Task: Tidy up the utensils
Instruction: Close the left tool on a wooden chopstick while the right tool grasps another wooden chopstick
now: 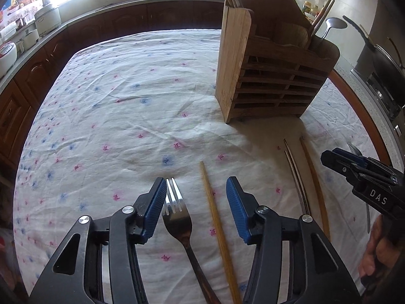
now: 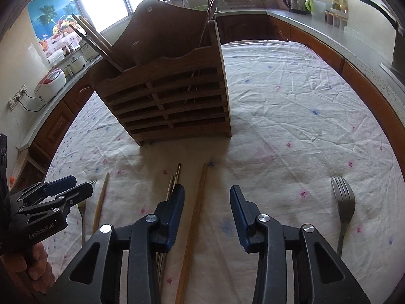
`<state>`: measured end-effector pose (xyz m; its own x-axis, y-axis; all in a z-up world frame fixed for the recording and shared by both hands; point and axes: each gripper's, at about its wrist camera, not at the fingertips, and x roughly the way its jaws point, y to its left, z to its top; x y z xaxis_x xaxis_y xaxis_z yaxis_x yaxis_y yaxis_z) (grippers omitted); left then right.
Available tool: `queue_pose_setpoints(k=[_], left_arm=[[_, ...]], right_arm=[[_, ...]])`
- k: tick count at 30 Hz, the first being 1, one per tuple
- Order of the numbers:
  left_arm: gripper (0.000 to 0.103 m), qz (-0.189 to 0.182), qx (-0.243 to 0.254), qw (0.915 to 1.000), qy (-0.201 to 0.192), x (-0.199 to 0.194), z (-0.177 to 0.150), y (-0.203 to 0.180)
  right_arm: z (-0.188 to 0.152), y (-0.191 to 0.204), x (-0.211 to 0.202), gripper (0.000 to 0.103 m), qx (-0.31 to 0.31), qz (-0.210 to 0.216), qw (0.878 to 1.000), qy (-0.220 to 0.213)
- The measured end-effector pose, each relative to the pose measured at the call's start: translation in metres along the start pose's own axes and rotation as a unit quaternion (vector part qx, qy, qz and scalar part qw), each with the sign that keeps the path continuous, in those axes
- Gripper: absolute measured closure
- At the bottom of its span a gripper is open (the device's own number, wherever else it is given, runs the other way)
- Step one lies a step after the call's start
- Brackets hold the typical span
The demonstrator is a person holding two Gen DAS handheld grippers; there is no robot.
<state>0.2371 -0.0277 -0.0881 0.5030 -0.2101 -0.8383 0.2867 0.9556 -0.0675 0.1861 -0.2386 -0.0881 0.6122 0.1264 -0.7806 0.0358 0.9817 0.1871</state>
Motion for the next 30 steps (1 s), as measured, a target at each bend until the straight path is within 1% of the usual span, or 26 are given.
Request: queue_pose_setpoints(k=[2, 4, 6, 8, 9, 10, 12, 15, 19, 20, 22, 24, 26, 30], left_arm=[[0.064, -0.006, 0.001, 1.0000, 0.007, 0.006, 0.003, -0.001], [0.068, -0.004, 0.009, 0.9998, 0.015, 0.010, 0.005, -0.005], [0.072, -0.001, 0.019, 0.9994, 0.029, 0.017, 0.006, -0.010], [0.079, 0.001, 0.026, 0.9986, 0.047, 0.025, 0.006, -0.013], [0.080, 0.002, 0.028, 0.9980, 0.056, 0.030, 0.005, -0.015], [0.080, 0.008, 0.033, 0.9980, 0.053, 0.031, 0.004, -0.017], [0.080, 0.017, 0.041, 0.9975, 0.055, 0.033, 0.005, -0.021], [0.080, 0.021, 0.046, 0.9972, 0.056, 0.034, 0.006, -0.024], [0.089, 0.021, 0.053, 0.9969, 0.054, 0.036, 0.006, -0.028], [0.094, 0.019, 0.053, 0.9969, 0.054, 0.036, 0.007, -0.029], [0.096, 0.016, 0.050, 0.9971, 0.055, 0.036, 0.008, -0.030], [0.097, 0.001, 0.041, 0.9976, 0.055, 0.034, 0.008, -0.027], [0.097, -0.018, 0.029, 0.9980, 0.053, 0.029, 0.008, -0.023], [0.098, -0.060, 0.005, 0.9977, 0.032, 0.004, 0.008, -0.019]], right_arm=[[0.000, 0.000, 0.006, 0.066, -0.002, 0.000, 1.000, 0.007], [0.000, 0.001, 0.011, 0.068, -0.005, 0.001, 1.000, 0.013], [0.002, 0.001, 0.015, 0.072, -0.008, 0.001, 1.000, 0.018], [0.003, 0.002, 0.020, 0.073, -0.012, -0.001, 1.000, 0.025], [0.004, 0.003, 0.022, 0.074, -0.015, -0.003, 1.000, 0.027], [0.004, 0.003, 0.025, 0.075, -0.019, -0.005, 0.999, 0.030], [0.005, 0.005, 0.030, 0.079, -0.024, -0.010, 0.999, 0.038], [0.006, 0.009, 0.034, 0.080, -0.036, -0.019, 0.998, 0.038], [0.008, 0.020, 0.040, 0.081, -0.064, -0.041, 0.996, 0.039], [0.008, 0.024, 0.041, 0.085, -0.074, -0.049, 0.995, 0.038], [0.008, 0.029, 0.043, 0.095, -0.090, -0.058, 0.994, 0.036], [0.009, 0.028, 0.042, 0.096, -0.086, -0.050, 0.994, 0.039], [0.009, 0.022, 0.038, 0.097, -0.070, -0.025, 0.996, 0.041], [0.011, 0.015, 0.014, 0.098, -0.054, -0.001, 0.998, 0.024]])
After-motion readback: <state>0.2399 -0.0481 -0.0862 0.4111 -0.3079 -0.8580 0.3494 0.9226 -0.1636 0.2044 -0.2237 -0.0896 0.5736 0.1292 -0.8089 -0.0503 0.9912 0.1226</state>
